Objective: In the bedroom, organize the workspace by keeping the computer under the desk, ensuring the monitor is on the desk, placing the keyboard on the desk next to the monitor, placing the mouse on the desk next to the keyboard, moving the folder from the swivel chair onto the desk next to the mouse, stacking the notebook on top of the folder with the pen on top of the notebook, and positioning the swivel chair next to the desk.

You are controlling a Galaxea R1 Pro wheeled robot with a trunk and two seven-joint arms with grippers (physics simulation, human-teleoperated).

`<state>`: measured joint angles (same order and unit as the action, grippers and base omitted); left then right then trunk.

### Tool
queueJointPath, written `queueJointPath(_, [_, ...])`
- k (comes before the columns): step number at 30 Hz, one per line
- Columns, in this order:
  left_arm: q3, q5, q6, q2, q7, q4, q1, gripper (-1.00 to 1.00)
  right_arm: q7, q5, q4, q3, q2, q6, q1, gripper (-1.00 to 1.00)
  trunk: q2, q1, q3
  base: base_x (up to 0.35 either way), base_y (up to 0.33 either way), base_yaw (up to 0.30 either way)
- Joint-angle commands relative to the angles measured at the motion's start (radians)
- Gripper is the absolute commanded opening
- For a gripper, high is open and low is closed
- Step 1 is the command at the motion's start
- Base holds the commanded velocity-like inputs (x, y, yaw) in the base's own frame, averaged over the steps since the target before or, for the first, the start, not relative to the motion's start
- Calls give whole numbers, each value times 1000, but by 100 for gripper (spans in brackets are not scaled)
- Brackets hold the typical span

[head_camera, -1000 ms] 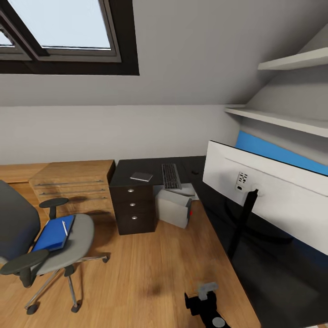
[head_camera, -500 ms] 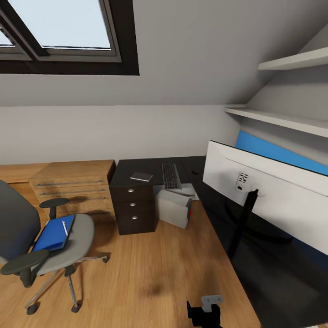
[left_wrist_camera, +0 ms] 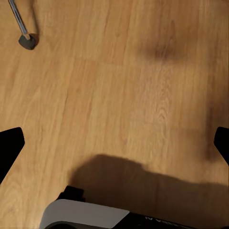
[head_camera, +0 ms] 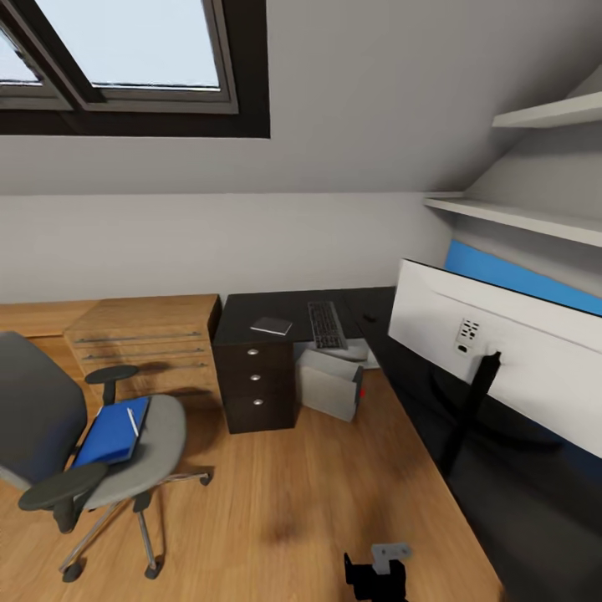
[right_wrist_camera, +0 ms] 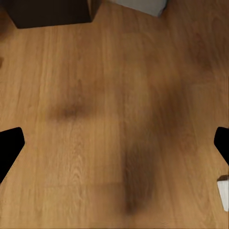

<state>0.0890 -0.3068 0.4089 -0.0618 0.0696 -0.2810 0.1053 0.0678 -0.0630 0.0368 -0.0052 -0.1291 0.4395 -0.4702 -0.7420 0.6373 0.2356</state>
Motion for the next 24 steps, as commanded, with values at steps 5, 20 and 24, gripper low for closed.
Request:
queueJointPath(5, [10, -5, 4, 0, 7, 1, 1, 100, 7, -5, -1, -1, -2, 2, -1, 100, -1, 1, 4, 112, 27, 146])
queueJointPath(20, [9, -5, 3, 0, 7, 2, 1, 100, 6, -4, 1, 0, 1, 4, -1, 100, -1, 1, 14, 102, 3, 232])
queueJointPath(24, [9, -5, 4, 0, 7, 1, 1, 100, 6, -5, 2, 0, 3, 5, -1, 100, -1, 1, 16, 302, 0, 156])
